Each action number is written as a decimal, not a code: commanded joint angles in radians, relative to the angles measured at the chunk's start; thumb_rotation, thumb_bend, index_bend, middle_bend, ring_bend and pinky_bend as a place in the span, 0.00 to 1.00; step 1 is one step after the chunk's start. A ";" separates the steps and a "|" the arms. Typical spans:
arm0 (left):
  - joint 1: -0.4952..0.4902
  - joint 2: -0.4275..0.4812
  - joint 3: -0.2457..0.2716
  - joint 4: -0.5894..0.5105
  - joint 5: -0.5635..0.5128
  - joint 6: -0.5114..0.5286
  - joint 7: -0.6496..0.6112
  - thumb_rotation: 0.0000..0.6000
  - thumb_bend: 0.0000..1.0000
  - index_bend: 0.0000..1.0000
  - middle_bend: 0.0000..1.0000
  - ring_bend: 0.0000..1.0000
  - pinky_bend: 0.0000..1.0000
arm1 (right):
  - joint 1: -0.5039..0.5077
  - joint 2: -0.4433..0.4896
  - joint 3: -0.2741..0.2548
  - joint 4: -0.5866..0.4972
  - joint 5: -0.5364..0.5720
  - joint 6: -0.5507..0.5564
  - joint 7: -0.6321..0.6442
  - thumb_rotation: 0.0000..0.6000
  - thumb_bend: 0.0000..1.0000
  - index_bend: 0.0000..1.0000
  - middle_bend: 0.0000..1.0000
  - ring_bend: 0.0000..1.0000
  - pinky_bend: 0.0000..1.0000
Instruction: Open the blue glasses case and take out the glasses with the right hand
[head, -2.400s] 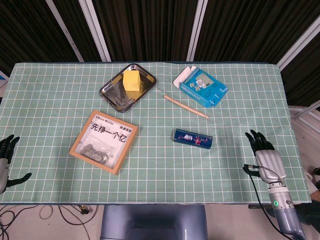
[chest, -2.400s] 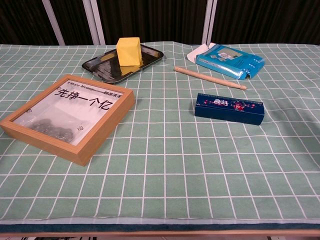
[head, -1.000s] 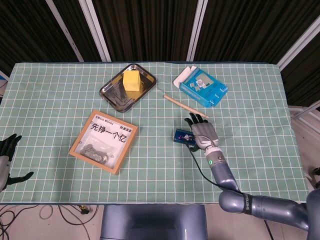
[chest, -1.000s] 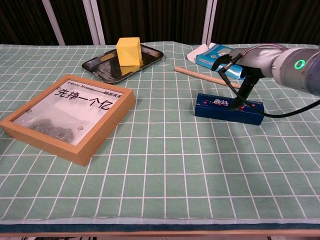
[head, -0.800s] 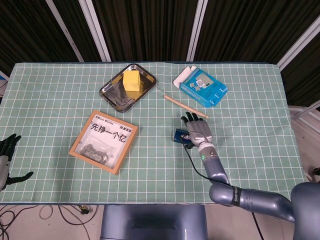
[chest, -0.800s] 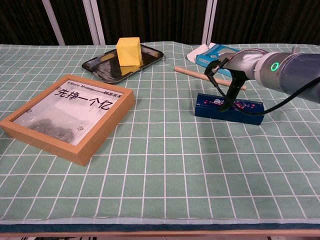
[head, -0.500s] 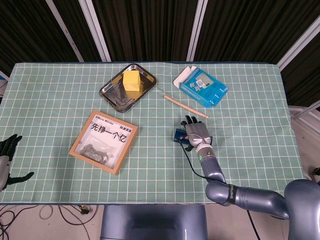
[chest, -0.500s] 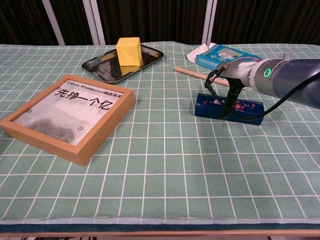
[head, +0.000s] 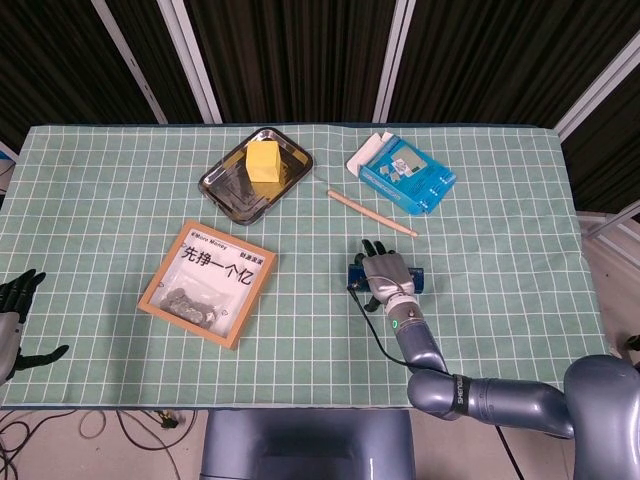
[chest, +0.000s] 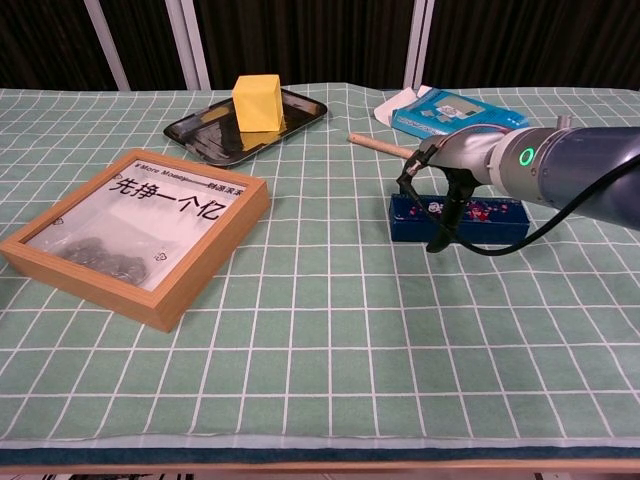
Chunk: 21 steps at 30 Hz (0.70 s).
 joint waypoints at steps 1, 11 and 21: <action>0.000 0.000 0.001 0.000 0.002 0.001 0.000 1.00 0.04 0.00 0.00 0.00 0.00 | 0.001 0.006 -0.002 -0.013 -0.007 0.010 0.007 1.00 0.11 0.27 0.00 0.00 0.23; 0.001 0.000 0.003 -0.002 0.003 0.002 -0.004 1.00 0.04 0.00 0.00 0.00 0.00 | 0.000 0.014 -0.008 -0.018 -0.024 0.015 0.039 1.00 0.33 0.27 0.00 0.00 0.23; -0.001 0.002 0.001 -0.004 -0.003 -0.003 -0.006 1.00 0.04 0.00 0.00 0.00 0.00 | 0.012 0.001 -0.018 0.006 -0.004 -0.002 0.048 1.00 0.38 0.27 0.00 0.00 0.23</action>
